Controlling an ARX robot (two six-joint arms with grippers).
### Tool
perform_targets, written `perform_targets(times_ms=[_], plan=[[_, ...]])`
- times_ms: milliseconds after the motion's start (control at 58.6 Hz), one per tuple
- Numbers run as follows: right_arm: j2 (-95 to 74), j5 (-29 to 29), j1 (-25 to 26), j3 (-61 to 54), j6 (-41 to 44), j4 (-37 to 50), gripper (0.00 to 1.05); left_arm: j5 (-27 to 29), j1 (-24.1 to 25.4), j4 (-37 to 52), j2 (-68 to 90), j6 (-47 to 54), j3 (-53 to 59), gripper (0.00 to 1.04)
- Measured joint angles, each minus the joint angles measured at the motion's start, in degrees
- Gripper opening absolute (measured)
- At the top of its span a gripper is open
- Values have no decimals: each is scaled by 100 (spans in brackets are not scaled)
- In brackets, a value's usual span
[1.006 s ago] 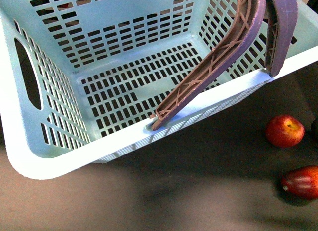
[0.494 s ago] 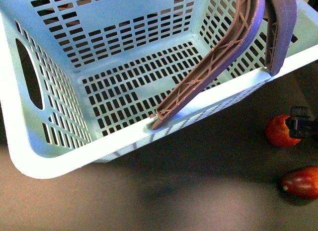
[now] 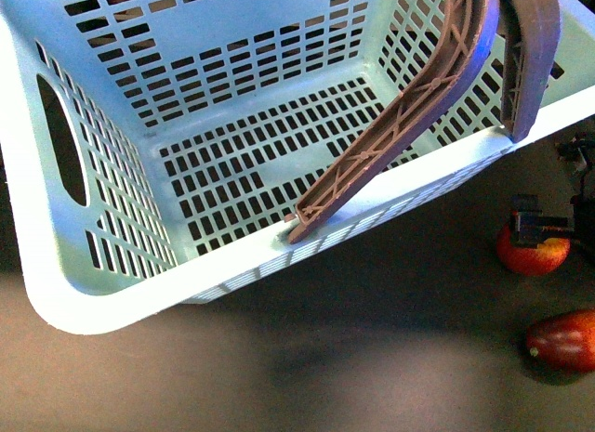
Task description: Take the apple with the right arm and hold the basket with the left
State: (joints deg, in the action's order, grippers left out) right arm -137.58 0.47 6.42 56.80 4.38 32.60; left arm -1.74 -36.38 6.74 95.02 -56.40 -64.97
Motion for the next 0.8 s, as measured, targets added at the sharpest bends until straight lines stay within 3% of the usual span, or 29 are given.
perform_targets(times_ms=[512, 631, 801], plan=[[-693, 107, -52, 728, -70, -361, 96, 2, 0, 0, 0, -2, 0, 26], [-750, 131, -72, 745, -94, -380, 83, 4, 0, 0, 0, 0, 0, 26], [-728, 116, -66, 688, -157, -267, 81, 4, 0, 0, 0, 0, 0, 26]])
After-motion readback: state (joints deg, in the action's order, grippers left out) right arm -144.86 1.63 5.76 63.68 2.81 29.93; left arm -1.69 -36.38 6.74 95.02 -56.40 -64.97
